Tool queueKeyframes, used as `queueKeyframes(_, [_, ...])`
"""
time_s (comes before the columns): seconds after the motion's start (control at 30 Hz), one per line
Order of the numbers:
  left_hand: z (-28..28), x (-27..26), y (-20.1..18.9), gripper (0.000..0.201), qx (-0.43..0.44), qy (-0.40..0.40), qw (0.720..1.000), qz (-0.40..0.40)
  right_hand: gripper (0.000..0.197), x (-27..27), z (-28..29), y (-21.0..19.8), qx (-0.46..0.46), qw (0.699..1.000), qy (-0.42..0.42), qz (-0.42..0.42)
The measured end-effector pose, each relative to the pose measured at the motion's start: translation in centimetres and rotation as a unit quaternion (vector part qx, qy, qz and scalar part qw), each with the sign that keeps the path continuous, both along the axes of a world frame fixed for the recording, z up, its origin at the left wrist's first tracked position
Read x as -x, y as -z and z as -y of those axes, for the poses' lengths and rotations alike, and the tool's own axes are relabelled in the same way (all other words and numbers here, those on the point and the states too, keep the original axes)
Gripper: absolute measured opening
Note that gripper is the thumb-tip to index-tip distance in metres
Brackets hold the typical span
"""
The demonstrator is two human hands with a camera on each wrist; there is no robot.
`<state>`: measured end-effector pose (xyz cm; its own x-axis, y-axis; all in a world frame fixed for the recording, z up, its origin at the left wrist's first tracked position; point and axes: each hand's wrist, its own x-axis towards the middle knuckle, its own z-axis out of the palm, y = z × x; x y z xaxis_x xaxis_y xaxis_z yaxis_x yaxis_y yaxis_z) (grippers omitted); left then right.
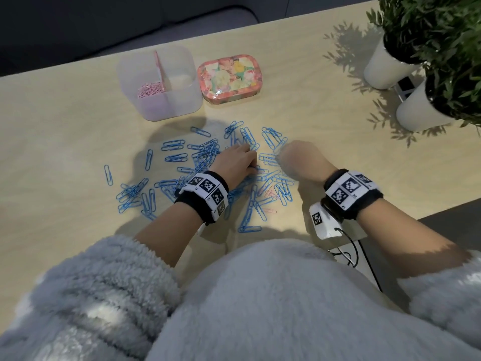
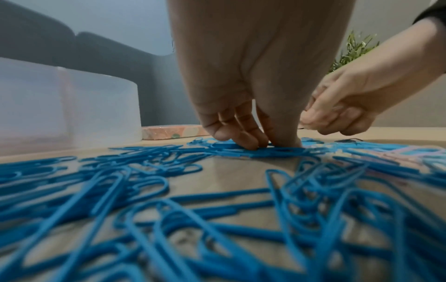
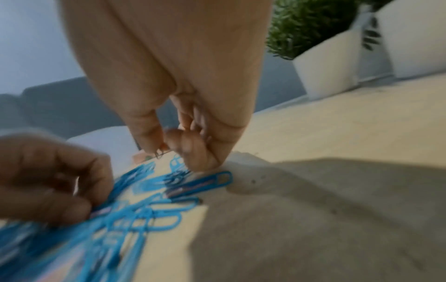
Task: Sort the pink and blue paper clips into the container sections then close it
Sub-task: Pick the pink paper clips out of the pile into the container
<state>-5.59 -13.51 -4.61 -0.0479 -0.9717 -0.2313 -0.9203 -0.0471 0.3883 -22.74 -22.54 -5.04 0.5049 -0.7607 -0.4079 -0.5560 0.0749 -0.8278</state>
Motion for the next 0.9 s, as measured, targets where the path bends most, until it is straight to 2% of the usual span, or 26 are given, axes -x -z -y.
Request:
queueKeyframes(0.07, [0.0,-0.1,0.1,0.018,0.004,-0.015,1.0,-0.013,0.029,0.5,0.1,-0.8,-0.069,0.992,0.084,0.069])
queueKeyframes(0.17, [0.0,-0.4,0.1,0.015,0.014,-0.021,0.999,-0.022,0.022,1.7,0.7,-1.5,-0.174,0.953,0.182,0.171])
queueKeyframes(0.3, [-0.3,-0.3,0.2,0.017,0.06,0.042,0.997,-0.022,0.029,2.9,1.2,-1.8,-0.226,0.934,0.23,0.155])
queueKeyframes(0.33, [-0.3,-0.1,0.2,0.017,0.064,0.06,0.996,-0.016,0.029,3.0,1.0,-1.6,-0.222,0.936,0.23,0.146])
queueKeyframes(0.4, [-0.2,0.2,0.3,0.016,0.067,0.084,0.994,0.001,0.026,3.1,0.5,-0.5,-0.142,0.968,0.184,0.093])
queueKeyframes(0.47, [0.0,0.4,0.2,0.016,0.05,0.088,0.995,0.019,0.022,3.3,0.1,0.7,-0.01,0.998,0.062,-0.005])
queueKeyframes(0.53, [0.3,0.5,0.1,0.017,0.025,0.08,0.996,0.024,0.018,3.3,0.0,1.1,0.085,0.989,-0.04,-0.118])
queueKeyframes(0.6, [0.4,0.4,-0.4,0.017,0.018,0.051,0.999,-0.008,0.015,2.9,0.1,1.2,0.128,0.972,-0.083,-0.176])
queueKeyframes(0.67, [0.5,0.0,-0.9,0.016,0.016,-0.017,0.997,-0.069,0.015,2.6,0.1,1.2,0.105,0.978,-0.095,-0.153])
queueKeyframes(0.77, [0.5,-1.2,-1.4,0.012,0.009,-0.11,0.979,-0.169,0.012,2.7,0.3,1.1,0.005,0.998,-0.036,-0.047])
queueKeyframes(0.83, [0.5,-1.7,-1.5,0.012,0.012,-0.133,0.972,-0.193,0.008,3.0,0.5,0.7,-0.028,1.0,0.006,0.004])
queueKeyframes(0.9, [0.8,-2.1,-1.5,0.013,0.013,-0.143,0.971,-0.19,0.014,3.3,0.8,0.9,-0.005,1.0,-0.007,0.009])
